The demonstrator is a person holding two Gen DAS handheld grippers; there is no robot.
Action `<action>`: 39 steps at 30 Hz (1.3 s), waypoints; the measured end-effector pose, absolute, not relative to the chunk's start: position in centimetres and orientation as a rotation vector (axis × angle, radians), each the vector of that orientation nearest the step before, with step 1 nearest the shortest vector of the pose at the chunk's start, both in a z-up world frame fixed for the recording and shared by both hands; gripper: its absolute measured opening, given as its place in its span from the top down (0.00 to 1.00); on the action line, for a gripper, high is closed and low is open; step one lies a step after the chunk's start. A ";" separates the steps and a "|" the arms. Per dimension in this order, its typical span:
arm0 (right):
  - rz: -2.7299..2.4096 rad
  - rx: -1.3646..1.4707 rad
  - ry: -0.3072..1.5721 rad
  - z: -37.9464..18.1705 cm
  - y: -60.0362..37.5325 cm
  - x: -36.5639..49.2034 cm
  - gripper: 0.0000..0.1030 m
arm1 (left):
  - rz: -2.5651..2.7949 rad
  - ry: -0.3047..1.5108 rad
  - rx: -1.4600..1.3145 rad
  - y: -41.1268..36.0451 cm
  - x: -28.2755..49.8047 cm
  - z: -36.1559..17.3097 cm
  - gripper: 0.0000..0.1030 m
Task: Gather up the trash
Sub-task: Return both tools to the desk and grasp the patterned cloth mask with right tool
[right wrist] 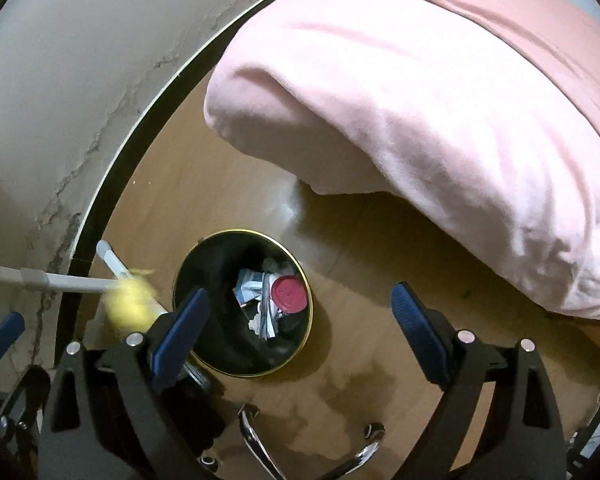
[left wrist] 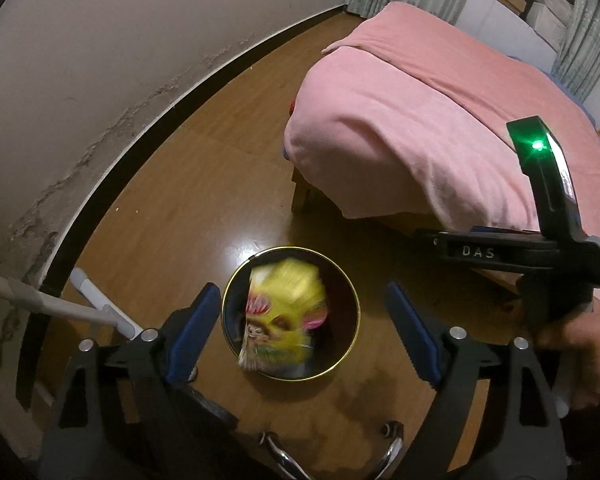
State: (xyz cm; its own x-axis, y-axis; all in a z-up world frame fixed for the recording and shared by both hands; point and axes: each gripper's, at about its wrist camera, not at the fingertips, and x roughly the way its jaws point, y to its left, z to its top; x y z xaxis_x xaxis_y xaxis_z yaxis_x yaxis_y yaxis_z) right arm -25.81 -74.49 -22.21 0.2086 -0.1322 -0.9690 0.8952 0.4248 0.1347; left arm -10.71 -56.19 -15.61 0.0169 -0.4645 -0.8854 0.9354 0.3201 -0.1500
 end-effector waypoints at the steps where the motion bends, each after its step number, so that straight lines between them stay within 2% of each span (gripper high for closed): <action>1: -0.845 0.849 1.130 -22.2 -74.4 -25.7 0.13 | -1.186 1.047 0.570 -56.1 -10.7 -15.5 0.20; 6: -0.811 0.804 1.112 -20.6 -73.5 -24.8 0.13 | -1.216 1.006 0.540 -54.5 -11.3 -12.4 0.14; 10: -0.793 0.686 1.073 -17.0 -71.9 -23.5 0.13 | -1.233 0.932 0.513 -51.5 -12.1 -7.7 0.10; 14: -0.746 0.593 0.998 -12.0 -69.5 -22.2 0.13 | -1.180 0.805 0.461 -45.5 -10.8 -2.8 0.07; 17: -0.662 0.514 0.949 -8.3 -66.2 -20.2 0.13 | -1.055 0.788 0.393 -39.5 -7.0 -1.1 0.06; 22: -0.447 0.395 0.897 -3.1 -58.2 -13.8 0.10 | -0.756 0.807 0.304 -27.8 0.9 -0.6 0.06; 27: -0.168 0.285 0.886 -0.2 -48.3 -4.8 0.10 | -0.480 0.836 0.221 -14.9 6.2 -0.8 0.06; 33: 0.127 0.186 0.957 -0.9 -34.6 6.1 0.10 | -0.259 0.887 0.095 -1.5 8.4 -2.3 0.06; 39: 0.233 0.108 1.043 -2.5 -24.6 13.9 0.10 | -0.216 0.916 -0.007 4.3 8.7 -3.2 0.06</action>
State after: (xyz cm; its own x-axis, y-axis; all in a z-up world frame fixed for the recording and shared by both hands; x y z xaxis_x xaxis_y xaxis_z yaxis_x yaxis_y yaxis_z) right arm 13.91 -24.63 -2.46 0.4819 0.2419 -0.8422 -0.1392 0.9701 0.1989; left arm 8.68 4.27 -3.18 0.5889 -0.1883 -0.7859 0.1828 0.9783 -0.0975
